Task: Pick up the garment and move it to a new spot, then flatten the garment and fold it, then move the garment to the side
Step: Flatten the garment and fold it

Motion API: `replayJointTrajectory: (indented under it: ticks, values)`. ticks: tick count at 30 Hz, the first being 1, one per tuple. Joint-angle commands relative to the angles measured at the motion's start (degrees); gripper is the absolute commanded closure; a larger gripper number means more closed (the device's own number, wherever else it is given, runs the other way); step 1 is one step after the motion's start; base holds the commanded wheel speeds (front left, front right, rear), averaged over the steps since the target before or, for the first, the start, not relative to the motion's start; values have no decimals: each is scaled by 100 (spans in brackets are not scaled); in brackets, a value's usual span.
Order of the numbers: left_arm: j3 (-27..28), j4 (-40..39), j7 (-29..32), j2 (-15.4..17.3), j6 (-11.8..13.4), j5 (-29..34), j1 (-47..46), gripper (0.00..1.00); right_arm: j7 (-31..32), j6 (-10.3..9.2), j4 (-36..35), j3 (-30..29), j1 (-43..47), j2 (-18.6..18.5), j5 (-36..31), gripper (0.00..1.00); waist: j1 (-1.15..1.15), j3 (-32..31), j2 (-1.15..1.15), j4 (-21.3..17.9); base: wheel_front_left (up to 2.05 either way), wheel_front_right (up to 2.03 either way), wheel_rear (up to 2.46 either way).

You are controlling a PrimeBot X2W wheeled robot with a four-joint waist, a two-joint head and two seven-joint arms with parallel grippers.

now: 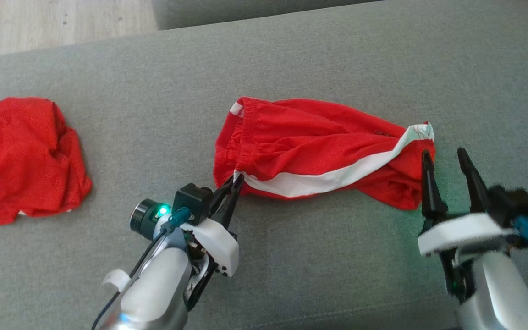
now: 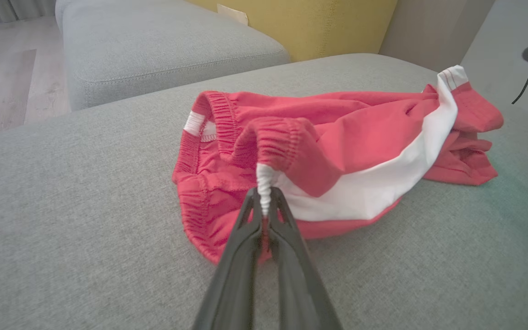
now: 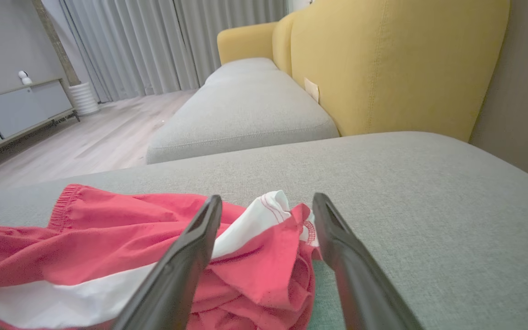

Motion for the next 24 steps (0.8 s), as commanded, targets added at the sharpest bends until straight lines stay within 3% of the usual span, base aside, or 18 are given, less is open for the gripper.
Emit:
replayJointTrajectory:
  ticks: [1,14,24]
  values:
    - [144,-200,-71,22,31,-55,-147,100,150,-5,-48,81,-350,-21,-42,0,0,-2,0,24,0,0,0]
    - [10,-300,-71,22,43,-77,-157,100,1472,-5,1076,361,-1539,-442,325,0,0,49,0,150,0,0,0]
    - [-70,-319,-71,22,84,-102,-117,100,1610,-5,1425,787,-1690,-630,650,0,0,-3,0,209,0,0,0]
